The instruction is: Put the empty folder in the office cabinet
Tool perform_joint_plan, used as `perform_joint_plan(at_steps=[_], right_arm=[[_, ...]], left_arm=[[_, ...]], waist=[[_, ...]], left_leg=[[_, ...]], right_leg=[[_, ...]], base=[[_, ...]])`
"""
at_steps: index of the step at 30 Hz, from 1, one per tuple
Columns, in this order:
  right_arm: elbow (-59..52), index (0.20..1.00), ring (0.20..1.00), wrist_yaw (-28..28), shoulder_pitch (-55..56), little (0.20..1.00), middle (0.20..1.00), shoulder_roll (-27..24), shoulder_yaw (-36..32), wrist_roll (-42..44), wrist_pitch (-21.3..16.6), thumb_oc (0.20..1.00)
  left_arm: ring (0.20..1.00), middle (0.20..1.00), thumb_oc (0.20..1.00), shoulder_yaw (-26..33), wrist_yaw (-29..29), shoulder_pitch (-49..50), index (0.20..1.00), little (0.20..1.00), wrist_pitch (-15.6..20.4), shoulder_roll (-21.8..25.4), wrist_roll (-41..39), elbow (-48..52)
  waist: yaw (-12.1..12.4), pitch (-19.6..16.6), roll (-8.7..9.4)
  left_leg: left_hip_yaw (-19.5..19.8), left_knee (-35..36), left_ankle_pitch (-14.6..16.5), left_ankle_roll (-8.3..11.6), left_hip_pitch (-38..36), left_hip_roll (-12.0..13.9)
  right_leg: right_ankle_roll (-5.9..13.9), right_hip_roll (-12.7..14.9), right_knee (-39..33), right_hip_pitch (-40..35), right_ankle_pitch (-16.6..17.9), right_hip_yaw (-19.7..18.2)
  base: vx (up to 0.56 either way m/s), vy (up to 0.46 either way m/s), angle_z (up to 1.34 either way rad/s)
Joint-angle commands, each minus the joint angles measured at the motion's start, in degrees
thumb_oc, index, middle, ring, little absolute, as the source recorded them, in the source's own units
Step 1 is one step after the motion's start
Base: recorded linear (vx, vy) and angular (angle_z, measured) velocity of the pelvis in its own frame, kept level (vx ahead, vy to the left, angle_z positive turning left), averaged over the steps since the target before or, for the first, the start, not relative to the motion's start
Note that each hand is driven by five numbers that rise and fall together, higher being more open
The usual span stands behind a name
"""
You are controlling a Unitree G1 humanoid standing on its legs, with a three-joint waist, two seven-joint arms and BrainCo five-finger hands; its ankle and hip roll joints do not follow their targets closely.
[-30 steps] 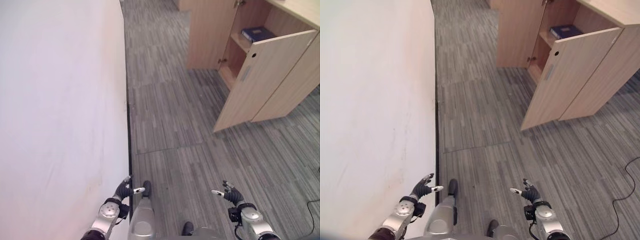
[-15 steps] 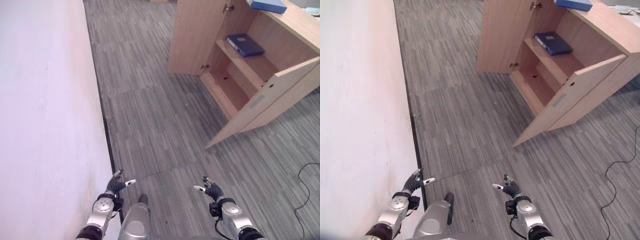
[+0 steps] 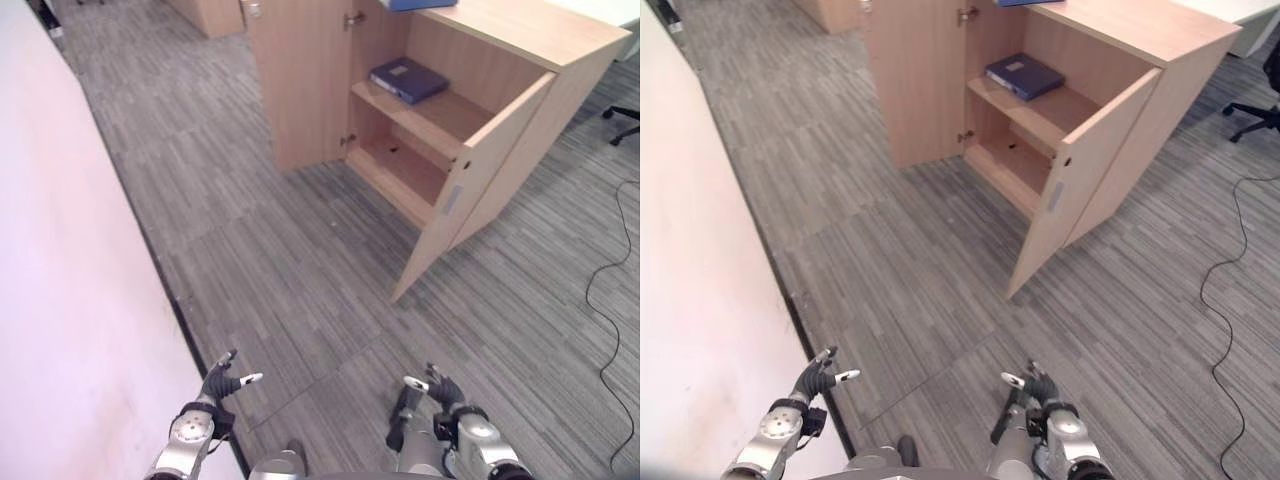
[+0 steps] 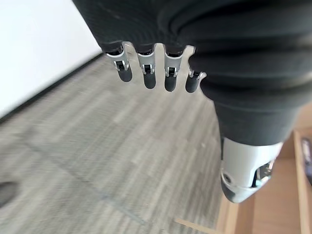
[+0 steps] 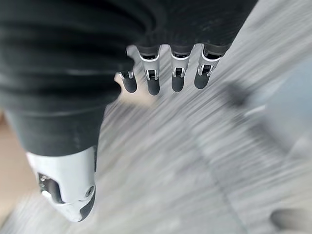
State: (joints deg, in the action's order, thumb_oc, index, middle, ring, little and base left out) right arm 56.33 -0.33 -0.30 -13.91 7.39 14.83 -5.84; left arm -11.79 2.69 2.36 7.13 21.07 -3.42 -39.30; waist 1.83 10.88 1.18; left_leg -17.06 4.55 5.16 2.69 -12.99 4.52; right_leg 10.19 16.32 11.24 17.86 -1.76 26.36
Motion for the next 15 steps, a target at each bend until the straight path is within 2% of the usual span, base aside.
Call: perform_joint_plan(at_steps=[1,2,3,4,6,7,8,10,11,12,13,14,15], right_arm=[[-2.5,1.0,1.0,-0.6,-1.5,1.0,1.0,-3.3,-1.2,3.4,-2.0,1.0],[-1.8,1.0,1.0,-0.5,-1.4,1.0,1.0,-3.9,-1.7,3.6,-1.9,1.0],[-1.3,1.0,1.0,-0.8,-1.1,1.0,1.0,-4.9,-2.1,4.1,-2.1,1.0],[-1.3,1.0,1.0,-0.8,-1.1,1.0,1.0,-4.9,-2.1,4.1,-2.1,1.0],[-1.7,1.0,1.0,-0.6,0.1,1.0,1.0,-5.5,-3.1,4.9,-2.1,1.0],[-1.7,1.0,1.0,-0.7,0.3,1.0,1.0,-6.0,-3.4,5.1,-2.0,1.0],[-1.4,1.0,1.0,-1.0,0.8,1.0,1.0,-6.3,-3.7,5.5,-1.9,1.0],[-1.1,1.0,1.0,-1.1,0.8,1.0,1.0,-6.6,-4.1,6.0,-1.8,1.0],[-1.1,1.0,1.0,-1.1,0.8,1.0,1.0,-6.6,-4.3,6.1,-1.7,1.0],[-1.1,1.0,1.0,-1.1,0.8,1.0,1.0,-6.6,-4.3,6.1,-1.7,1.0],[-1.0,1.0,1.0,-1.2,0.8,1.0,1.0,-6.7,-4.5,6.3,-1.9,1.0],[-0.6,1.0,1.0,-1.5,0.6,1.0,1.0,-6.8,-4.7,6.6,-2.1,1.0],[-0.6,1.0,1.0,-1.6,0.6,1.0,1.0,-6.9,-4.7,6.6,-2.1,1.0]], left_arm=[[1.0,1.0,1.0,-2.0,-1.4,-3.6,1.0,1.0,2.5,0.6,2.0,3.6],[1.0,1.0,1.0,-2.1,-1.4,-3.7,1.0,1.0,2.5,0.1,1.4,3.6],[1.0,1.0,1.0,-2.7,-1.4,-3.9,1.0,1.0,2.6,-0.7,0.9,3.4],[1.0,1.0,1.0,-2.7,-1.4,-3.9,1.0,1.0,2.6,-0.7,0.9,3.3],[1.0,1.0,1.0,-3.4,-1.6,-4.8,1.0,1.0,2.5,-1.3,0.0,3.2],[1.0,1.0,1.0,-3.7,-1.6,-4.9,1.0,1.0,2.4,-1.5,-0.1,3.3],[1.0,1.0,1.0,-4.3,-1.1,-5.3,1.0,1.0,2.6,-2.0,0.0,2.7],[1.0,1.0,1.0,-4.5,-0.8,-5.5,1.0,1.0,2.6,-2.4,-0.6,2.6],[1.0,1.0,1.0,-4.4,-0.7,-5.4,1.0,1.0,2.6,-2.5,-0.5,2.7],[1.0,1.0,1.0,-4.4,-0.7,-5.4,1.0,1.0,2.6,-2.4,-0.5,2.7],[1.0,1.0,1.0,-4.6,-0.6,-5.3,1.0,1.0,2.7,-2.6,-0.6,2.7],[1.0,1.0,1.0,-4.5,-0.2,-5.3,1.0,1.0,2.8,-2.7,-0.6,2.2],[1.0,1.0,1.0,-4.6,-0.1,-5.4,1.0,1.0,2.8,-2.8,-0.7,1.7]], waist=[[0.2,1.0,-2.06],[-0.8,0.8,-2.72],[-2.1,1.1,-3.45],[-2.1,1.1,-3.59],[-3.9,1.8,-4.02],[-4.2,2.2,-4.15],[-4.6,2.9,-4.01],[-4.6,3.1,-3.84],[-4.4,2.7,-3.81],[-4.4,2.6,-3.75],[-4.6,2.5,-4.12],[-4.5,1.8,-4.89],[-4.0,1.7,-5.42]], left_leg=[[3.9,-4.3,0.1,1.22,5.7,1.3],[3.6,-7.0,0.8,1.75,5.7,2.1],[2.2,-13.7,1.3,2.9,7.1,4.3],[2.3,-14.1,1.5,2.98,7.4,4.6],[1.9,-26.5,-2.0,4.81,10.9,7.8],[2.1,-30.9,-3.3,5.05,12.2,8.5],[3.1,-35.3,-6.4,5.56,14.3,9.7],[3.4,-33.6,-7.4,5.42,16.5,11.0],[3.5,-29.4,-7.9,5.16,16.7,11.8],[3.5,-29.2,-8.0,5.14,16.6,11.7],[3.6,-26.3,-7.8,5.17,15.7,12.7],[3.7,-17.2,-10.2,5.76,16.5,14.9],[4.6,-12.6,-12.6,6.4,16.7,15.8]], right_leg=[[-0.23,-3.2,-2.7,-10.3,4.6,-5.3],[-0.88,-3.8,-2.9,-10.9,4.0,-6.0],[-2.22,-4.9,-3.7,-12.5,2.5,-6.7],[-2.3,-5.1,-3.7,-12.4,2.5,-6.7],[-5.02,-6.8,-3.6,-14.0,0.4,-7.6],[-6.05,-7.5,-3.8,-14.9,-0.6,-7.9],[-7.06,-8.4,-4.4,-17.0,-2.0,-9.5],[-6.68,-8.2,-5.0,-18.7,-2.9,-11.1],[-5.99,-8.0,-5.2,-19.1,-3.0,-12.1],[-5.98,-8.0,-5.2,-19.1,-3.0,-12.1],[-5.55,-8.1,-5.0,-19.6,-3.7,-12.9],[-4.41,-8.1,-4.9,-20.2,-4.4,-14.4],[-3.82,-8.3,-4.5,-20.9,-5.2,-15.6]], base=[[0.2,-0.058,0.09],[0.2,-0.127,0.04],[0.21,-0.129,-0.18],[0.18,-0.161,-0.58],[0.18,-0.168,-0.91],[0.29,-0.163,-0.43],[0.29,-0.093,-0.18],[0.27,0.059,-0.65],[0.2,0.117,-0.7],[0.22,0.128,-0.42],[0.31,0.242,-0.42],[0.46,0.354,-0.55],[0.36,0.288,-0.62]])
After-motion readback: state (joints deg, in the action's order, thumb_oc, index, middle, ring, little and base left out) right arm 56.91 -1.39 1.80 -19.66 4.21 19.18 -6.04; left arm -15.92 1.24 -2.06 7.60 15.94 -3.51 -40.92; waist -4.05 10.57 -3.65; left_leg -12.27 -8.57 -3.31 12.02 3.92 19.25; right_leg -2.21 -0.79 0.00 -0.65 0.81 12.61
